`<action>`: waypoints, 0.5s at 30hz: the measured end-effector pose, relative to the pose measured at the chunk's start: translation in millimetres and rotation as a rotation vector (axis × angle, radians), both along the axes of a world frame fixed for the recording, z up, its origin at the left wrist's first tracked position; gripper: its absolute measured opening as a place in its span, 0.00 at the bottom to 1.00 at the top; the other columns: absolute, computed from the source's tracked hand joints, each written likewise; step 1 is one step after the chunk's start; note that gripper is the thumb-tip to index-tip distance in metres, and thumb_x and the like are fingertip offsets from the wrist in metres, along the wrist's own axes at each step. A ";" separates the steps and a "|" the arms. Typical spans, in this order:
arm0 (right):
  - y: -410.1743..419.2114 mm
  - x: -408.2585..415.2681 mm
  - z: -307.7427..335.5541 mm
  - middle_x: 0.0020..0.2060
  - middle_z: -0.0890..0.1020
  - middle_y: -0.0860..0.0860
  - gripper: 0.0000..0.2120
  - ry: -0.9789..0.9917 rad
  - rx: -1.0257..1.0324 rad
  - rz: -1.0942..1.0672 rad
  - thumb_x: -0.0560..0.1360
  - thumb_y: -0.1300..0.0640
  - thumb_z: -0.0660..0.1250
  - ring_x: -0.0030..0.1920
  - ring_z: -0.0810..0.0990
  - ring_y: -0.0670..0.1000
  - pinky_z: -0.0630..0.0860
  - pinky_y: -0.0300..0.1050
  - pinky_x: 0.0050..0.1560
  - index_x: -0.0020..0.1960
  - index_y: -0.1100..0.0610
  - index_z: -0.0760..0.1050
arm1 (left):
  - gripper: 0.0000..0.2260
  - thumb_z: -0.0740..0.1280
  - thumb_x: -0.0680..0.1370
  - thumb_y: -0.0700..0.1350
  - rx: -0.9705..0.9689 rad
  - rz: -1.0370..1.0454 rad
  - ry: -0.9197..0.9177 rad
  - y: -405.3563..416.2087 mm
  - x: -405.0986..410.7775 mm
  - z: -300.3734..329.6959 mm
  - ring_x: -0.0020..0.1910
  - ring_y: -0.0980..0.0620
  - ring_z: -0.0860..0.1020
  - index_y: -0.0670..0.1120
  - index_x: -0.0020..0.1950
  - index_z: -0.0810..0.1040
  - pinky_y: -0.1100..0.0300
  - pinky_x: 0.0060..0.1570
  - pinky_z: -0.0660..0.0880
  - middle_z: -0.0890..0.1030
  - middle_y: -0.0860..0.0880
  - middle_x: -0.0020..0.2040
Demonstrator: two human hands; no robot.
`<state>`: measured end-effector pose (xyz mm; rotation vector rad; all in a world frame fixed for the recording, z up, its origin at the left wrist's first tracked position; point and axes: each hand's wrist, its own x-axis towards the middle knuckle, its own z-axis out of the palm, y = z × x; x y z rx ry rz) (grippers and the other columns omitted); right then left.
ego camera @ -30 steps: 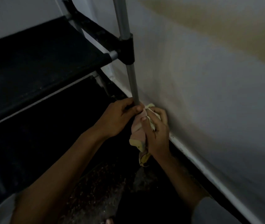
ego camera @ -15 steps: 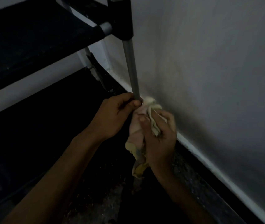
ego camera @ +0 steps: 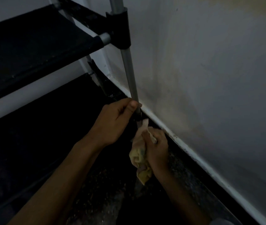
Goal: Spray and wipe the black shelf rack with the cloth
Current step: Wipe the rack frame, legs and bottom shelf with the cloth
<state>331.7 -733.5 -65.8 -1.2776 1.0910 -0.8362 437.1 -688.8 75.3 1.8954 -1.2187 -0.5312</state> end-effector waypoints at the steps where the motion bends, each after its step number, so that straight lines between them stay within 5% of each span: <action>1: 4.2 -4.8 -16.1 0.53 0.77 0.53 0.06 0.066 0.050 0.027 0.77 0.56 0.68 0.53 0.79 0.58 0.74 0.54 0.56 0.42 0.47 0.78 | 0.11 0.55 0.78 0.60 0.001 0.002 -0.005 -0.1 0.2 0.8 0.48 0.66 0.78 0.62 0.45 0.76 0.71 0.49 0.74 0.82 0.59 0.48; 6: 27.5 -19.5 -29.8 0.52 0.77 0.51 0.03 0.116 0.037 -0.048 0.76 0.58 0.69 0.48 0.77 0.53 0.75 0.58 0.54 0.48 0.53 0.81 | 0.14 0.54 0.75 0.59 0.016 -0.002 0.012 0.5 -0.8 1.6 0.47 0.69 0.78 0.59 0.50 0.77 0.75 0.47 0.72 0.81 0.62 0.46; 11: 15.9 -1.2 30.2 0.51 0.77 0.40 0.17 0.070 -0.352 -0.101 0.71 0.41 0.70 0.49 0.79 0.45 0.76 0.43 0.47 0.52 0.52 0.83 | 0.16 0.55 0.77 0.59 -0.014 0.001 0.026 -0.6 -0.7 -0.5 0.46 0.69 0.78 0.55 0.52 0.79 0.76 0.46 0.72 0.81 0.59 0.47; 15: 3.1 16.9 34.2 0.49 0.78 0.41 0.18 0.192 -0.535 -0.134 0.72 0.38 0.65 0.43 0.80 0.49 0.72 0.39 0.37 0.47 0.51 0.83 | 0.13 0.54 0.75 0.59 -0.001 0.005 0.044 -0.2 -3.0 1.4 0.47 0.66 0.79 0.59 0.47 0.77 0.74 0.46 0.73 0.82 0.58 0.47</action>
